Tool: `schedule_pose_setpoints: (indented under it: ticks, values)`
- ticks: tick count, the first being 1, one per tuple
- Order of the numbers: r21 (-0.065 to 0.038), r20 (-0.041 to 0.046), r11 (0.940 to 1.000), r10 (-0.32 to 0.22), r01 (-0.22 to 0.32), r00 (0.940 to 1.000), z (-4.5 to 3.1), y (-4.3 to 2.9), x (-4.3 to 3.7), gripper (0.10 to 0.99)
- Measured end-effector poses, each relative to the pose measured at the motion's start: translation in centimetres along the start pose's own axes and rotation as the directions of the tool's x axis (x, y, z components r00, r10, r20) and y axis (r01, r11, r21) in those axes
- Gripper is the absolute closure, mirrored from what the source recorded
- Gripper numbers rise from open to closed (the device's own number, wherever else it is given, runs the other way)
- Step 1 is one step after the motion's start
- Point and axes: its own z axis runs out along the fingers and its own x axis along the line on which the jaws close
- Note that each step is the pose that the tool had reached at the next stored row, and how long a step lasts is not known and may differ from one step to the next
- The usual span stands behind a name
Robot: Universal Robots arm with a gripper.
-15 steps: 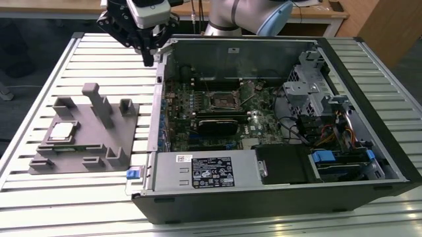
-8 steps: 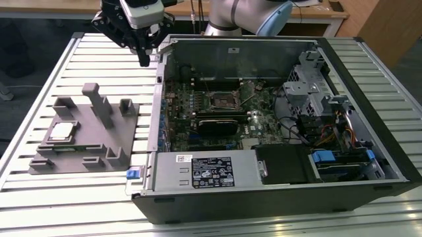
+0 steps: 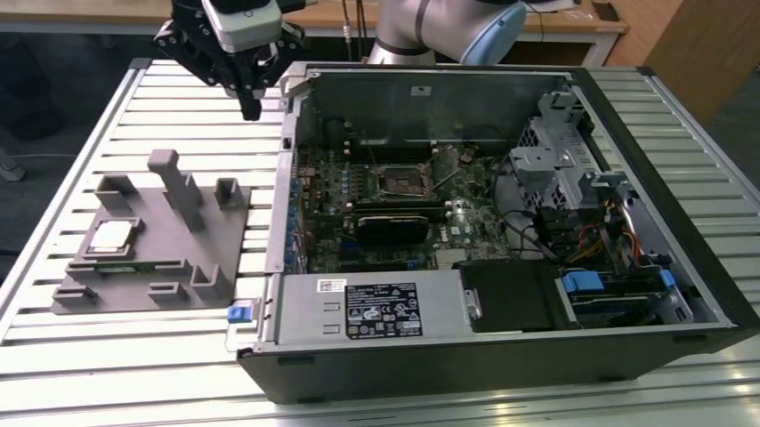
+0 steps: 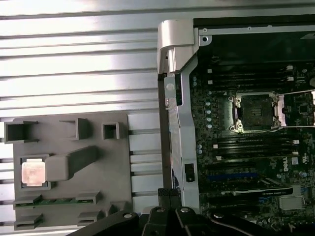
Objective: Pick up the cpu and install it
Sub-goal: 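Reach for the cpu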
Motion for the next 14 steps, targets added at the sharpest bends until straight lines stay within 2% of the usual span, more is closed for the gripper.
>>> schedule_pose_setpoints:
  ticks: [14]
  values:
    - [0.0,0.0001,1.0,0.0,0.0,1.0,0.02,-0.12,1.61,0.98]
